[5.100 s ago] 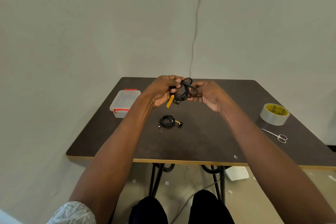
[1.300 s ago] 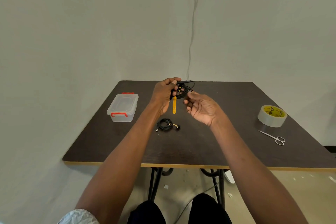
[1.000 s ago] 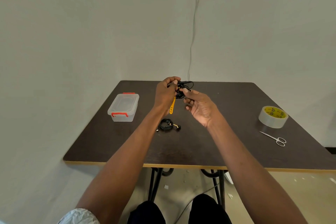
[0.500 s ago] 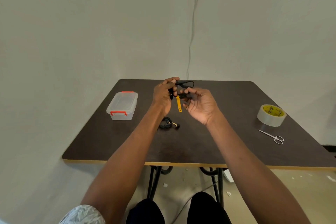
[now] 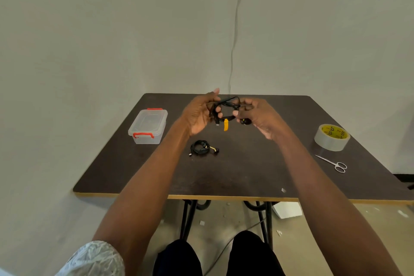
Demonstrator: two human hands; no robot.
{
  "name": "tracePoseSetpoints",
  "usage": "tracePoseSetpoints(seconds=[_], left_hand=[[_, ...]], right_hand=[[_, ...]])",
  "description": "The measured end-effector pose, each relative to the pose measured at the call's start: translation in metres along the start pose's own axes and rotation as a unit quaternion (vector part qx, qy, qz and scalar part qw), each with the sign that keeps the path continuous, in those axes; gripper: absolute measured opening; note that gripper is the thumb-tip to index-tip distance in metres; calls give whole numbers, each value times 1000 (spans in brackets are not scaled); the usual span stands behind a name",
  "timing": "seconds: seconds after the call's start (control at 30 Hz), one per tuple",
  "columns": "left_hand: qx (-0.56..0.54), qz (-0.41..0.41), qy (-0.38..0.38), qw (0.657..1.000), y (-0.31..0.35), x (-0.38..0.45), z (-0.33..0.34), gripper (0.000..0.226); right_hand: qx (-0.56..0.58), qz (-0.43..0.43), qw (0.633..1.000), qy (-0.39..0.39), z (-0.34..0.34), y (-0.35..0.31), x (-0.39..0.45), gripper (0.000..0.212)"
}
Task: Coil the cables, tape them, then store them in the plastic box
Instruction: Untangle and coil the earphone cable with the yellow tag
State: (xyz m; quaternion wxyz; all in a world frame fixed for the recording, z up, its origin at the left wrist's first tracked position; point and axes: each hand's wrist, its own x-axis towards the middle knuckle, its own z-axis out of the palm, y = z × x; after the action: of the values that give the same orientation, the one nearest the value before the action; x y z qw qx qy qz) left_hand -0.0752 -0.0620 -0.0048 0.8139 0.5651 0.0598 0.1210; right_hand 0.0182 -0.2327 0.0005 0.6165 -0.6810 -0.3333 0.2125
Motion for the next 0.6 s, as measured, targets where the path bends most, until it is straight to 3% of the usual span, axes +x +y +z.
tracePoseSetpoints(seconds=[0.07,0.17,0.23,0.47,0.53,0.6], left_hand=[[114,-39,-49,991,7,0,-3,27],[287,-92,-103,948,17,2,0,37],[327,-98,-100,935,21,6,1,22],[160,-92,-55,981,10,12,-15,15],[106,-103,-55,988,1,13,-14,20],[74,-118,-51,989,-8,12,-11,22]], right_hand=[[-83,-28,996,-10,-3,-4,-1,28],[-166,-50,985,-15,-2,-9,2,28],[-205,-61,977,-20,0,-8,4,31],[-281,-69,957,-2,-11,1,-1,9],[-254,-49,966,-5,-10,9,-1,8],[-151,-10,988,-25,-10,18,-3,14]])
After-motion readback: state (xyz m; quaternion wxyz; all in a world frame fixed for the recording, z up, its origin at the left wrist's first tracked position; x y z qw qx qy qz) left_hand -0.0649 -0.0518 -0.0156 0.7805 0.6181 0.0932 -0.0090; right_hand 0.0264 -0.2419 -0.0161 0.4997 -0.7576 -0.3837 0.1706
